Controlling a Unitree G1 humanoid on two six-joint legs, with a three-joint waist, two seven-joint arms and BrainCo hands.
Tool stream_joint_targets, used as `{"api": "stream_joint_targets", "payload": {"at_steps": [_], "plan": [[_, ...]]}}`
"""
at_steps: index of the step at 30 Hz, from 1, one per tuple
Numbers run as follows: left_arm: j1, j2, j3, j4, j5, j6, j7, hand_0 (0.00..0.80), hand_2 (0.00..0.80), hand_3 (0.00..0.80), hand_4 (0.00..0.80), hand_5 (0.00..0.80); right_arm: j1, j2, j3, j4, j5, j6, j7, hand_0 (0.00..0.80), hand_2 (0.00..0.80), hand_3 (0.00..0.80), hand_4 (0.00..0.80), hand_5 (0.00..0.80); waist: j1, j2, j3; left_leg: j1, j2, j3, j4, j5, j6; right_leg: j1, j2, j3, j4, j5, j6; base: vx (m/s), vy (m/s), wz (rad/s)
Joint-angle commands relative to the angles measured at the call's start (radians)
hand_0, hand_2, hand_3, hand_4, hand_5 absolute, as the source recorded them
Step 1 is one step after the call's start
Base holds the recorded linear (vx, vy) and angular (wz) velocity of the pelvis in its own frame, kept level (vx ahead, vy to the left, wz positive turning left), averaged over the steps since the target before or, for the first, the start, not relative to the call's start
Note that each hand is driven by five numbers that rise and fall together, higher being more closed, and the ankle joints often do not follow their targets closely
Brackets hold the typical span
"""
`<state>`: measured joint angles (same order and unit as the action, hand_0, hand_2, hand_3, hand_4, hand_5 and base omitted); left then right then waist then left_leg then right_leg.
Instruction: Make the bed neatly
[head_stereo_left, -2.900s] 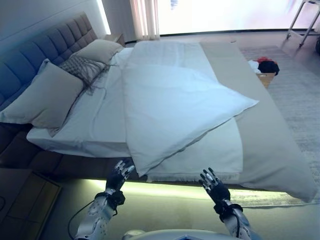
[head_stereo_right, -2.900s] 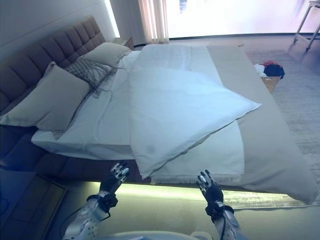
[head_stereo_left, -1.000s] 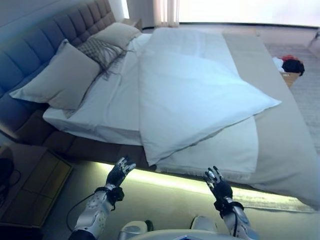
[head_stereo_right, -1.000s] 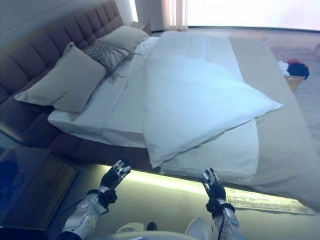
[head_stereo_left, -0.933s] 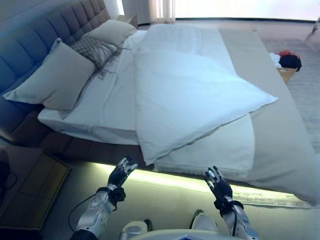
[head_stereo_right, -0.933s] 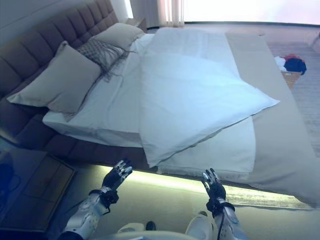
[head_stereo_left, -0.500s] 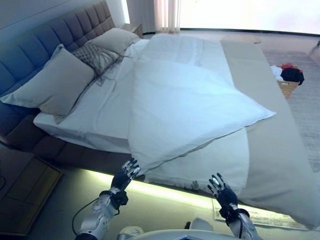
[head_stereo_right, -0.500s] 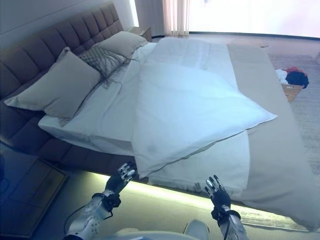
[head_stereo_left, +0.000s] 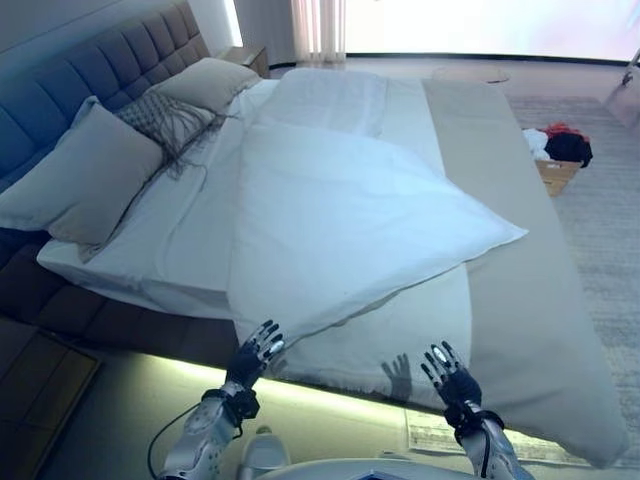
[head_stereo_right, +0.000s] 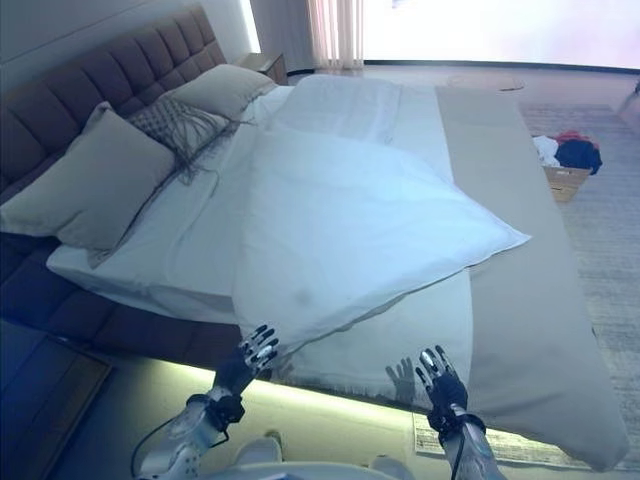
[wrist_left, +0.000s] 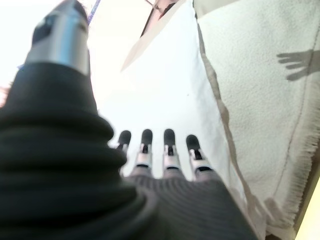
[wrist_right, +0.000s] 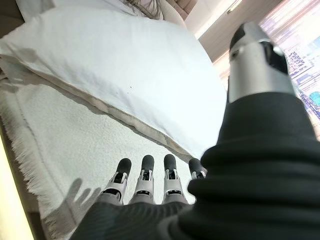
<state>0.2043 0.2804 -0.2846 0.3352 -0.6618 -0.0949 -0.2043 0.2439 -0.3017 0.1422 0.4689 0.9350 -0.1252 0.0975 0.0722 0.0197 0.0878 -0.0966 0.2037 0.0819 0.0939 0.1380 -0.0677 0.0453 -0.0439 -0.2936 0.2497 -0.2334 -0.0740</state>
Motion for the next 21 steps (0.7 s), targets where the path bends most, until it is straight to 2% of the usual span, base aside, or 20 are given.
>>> {"api": "stream_joint_targets", "payload": {"at_steps": [1, 4, 6, 7, 8, 10, 11, 12, 14, 18, 21], "plan": [[0.012, 0.007, 0.067, -0.077, 0.008, -0.033, -0.035, 0.0, 0.0, 0.0, 0.0, 0.0, 0.025, -0.004, -0.035, -0.111, -0.013, -0.021, 0.02, 0.0, 0.0, 0.0, 0.0, 0.0, 0.025, -0.001, 0.009, 0.014, 0.048, -0.009, -0.148, 0.184, -0.094, 0.07, -0.034, 0.012, -0.142, 0.133, 0.119, 0.275, 0.118, -0.21], [0.031, 0.012, 0.081, -0.083, 0.006, -0.018, -0.054, 0.0, 0.0, 0.0, 0.0, 0.0, 0.044, 0.0, -0.034, -0.122, -0.028, -0.014, 0.029, 0.0, 0.0, 0.0, 0.0, 0.0, 0.019, 0.019, 0.006, 0.029, 0.061, 0.007, -0.163, 0.162, -0.096, 0.071, -0.049, 0.002, -0.098, 0.101, 0.12, 0.27, 0.158, -0.19], [0.036, 0.019, 0.085, -0.085, 0.002, -0.013, -0.074, 0.0, 0.0, 0.0, 0.0, 0.0, 0.055, 0.004, -0.033, -0.13, -0.037, -0.01, 0.027, 0.0, 0.0, 0.0, 0.0, 0.0, 0.013, 0.023, 0.005, 0.044, 0.05, 0.026, -0.153, 0.124, -0.087, 0.07, -0.07, -0.004, -0.074, 0.089, 0.126, 0.239, 0.183, -0.02], [0.034, 0.022, 0.088, -0.088, -0.001, -0.008, -0.08, 0.0, 0.0, 0.0, 0.0, 0.0, 0.058, 0.005, -0.033, -0.133, -0.039, -0.009, 0.025, 0.0, 0.0, 0.0, 0.0, 0.0, 0.01, 0.016, 0.009, 0.054, 0.033, 0.035, -0.141, 0.089, -0.076, 0.072, -0.09, -0.005, -0.058, 0.081, 0.132, 0.225, 0.208, 0.05], [0.029, 0.028, 0.091, -0.093, -0.005, -0.002, -0.09, 0.0, 0.0, 0.0, 0.0, 0.0, 0.058, 0.004, -0.03, -0.135, -0.039, -0.012, 0.02, 0.0, 0.0, 0.0, 0.0, 0.0, 0.007, 0.01, 0.009, 0.051, 0.011, 0.045, -0.103, 0.027, -0.055, 0.066, -0.117, -0.005, -0.039, 0.08, 0.143, 0.209, 0.207, 0.03], [0.02, 0.044, 0.091, -0.105, -0.003, 0.006, -0.1, 0.0, 0.0, 0.0, 0.0, 0.0, 0.05, 0.007, -0.02, -0.13, -0.037, -0.021, 0.011, 0.0, 0.0, 0.0, 0.0, 0.0, 0.009, -0.005, 0.009, 0.029, -0.027, 0.034, -0.013, -0.049, -0.027, 0.06, -0.158, 0.012, -0.016, 0.082, 0.161, 0.238, 0.221, -0.03], [0.02, 0.049, 0.093, -0.112, 0.008, 0.012, -0.097, 0.0, 0.0, 0.0, 0.0, 0.0, 0.053, 0.015, -0.018, -0.13, -0.041, -0.018, 0.001, 0.0, 0.0, 0.0, 0.0, 0.0, 0.018, -0.006, 0.005, 0.017, -0.041, 0.011, 0.009, -0.057, -0.021, 0.061, -0.176, 0.019, 0.0, 0.085, 0.171, 0.24, 0.192, -0.07], [0.019, 0.056, 0.09, -0.112, 0.01, 0.012, -0.094, 0.0, 0.0, 0.0, 0.0, 0.0, 0.055, 0.022, -0.02, -0.132, -0.038, -0.013, -0.009, 0.0, 0.0, 0.0, 0.0, 0.0, 0.019, -0.016, 0.007, 0.014, -0.057, 0.012, 0.035, -0.074, -0.007, 0.071, -0.193, 0.029, 0.007, 0.083, 0.181, 0.26, 0.199, -0.09], [0.016, 0.065, 0.093, -0.125, 0.011, 0.015, -0.089, 0.0, 0.0, 0.0, 0.0, 0.0, 0.059, 0.039, -0.019, -0.141, -0.039, 0.001, 0.0, 0.0, 0.0, 0.0, 0.0, 0.0, 0.033, -0.035, 0.003, -0.005, -0.095, 0.011, 0.091, -0.118, 0.036, 0.078, -0.232, 0.034, 0.022, 0.103, 0.202, 0.248, 0.208, -0.06], [0.014, 0.086, 0.093, -0.125, 0.006, 0.016, -0.07, 0.0, 0.0, 0.0, 0.0, 0.0, 0.047, 0.073, 0.013, -0.129, -0.064, -0.032, 0.003, 0.0, 0.0, 0.0, 0.0, 0.0, 0.062, -0.046, -0.021, 0.012, -0.149, 0.025, 0.08, -0.148, 0.094, 0.073, -0.299, 0.058, 0.066, 0.178, 0.214, 0.21, 0.252, -0.05], [-0.012, 0.088, 0.077, -0.104, 0.005, 0.015, -0.057, 0.0, 0.0, 0.0, 0.0, 0.0, 0.031, 0.092, 0.024, -0.114, -0.067, -0.047, -0.012, 0.0, 0.0, 0.0, 0.0, 0.0, 0.081, -0.053, -0.04, 0.025, -0.197, 0.021, 0.067, -0.165, 0.134, 0.044, -0.362, 0.077, 0.17, 0.253, 0.22, 0.171, 0.314, 0.06]]}}
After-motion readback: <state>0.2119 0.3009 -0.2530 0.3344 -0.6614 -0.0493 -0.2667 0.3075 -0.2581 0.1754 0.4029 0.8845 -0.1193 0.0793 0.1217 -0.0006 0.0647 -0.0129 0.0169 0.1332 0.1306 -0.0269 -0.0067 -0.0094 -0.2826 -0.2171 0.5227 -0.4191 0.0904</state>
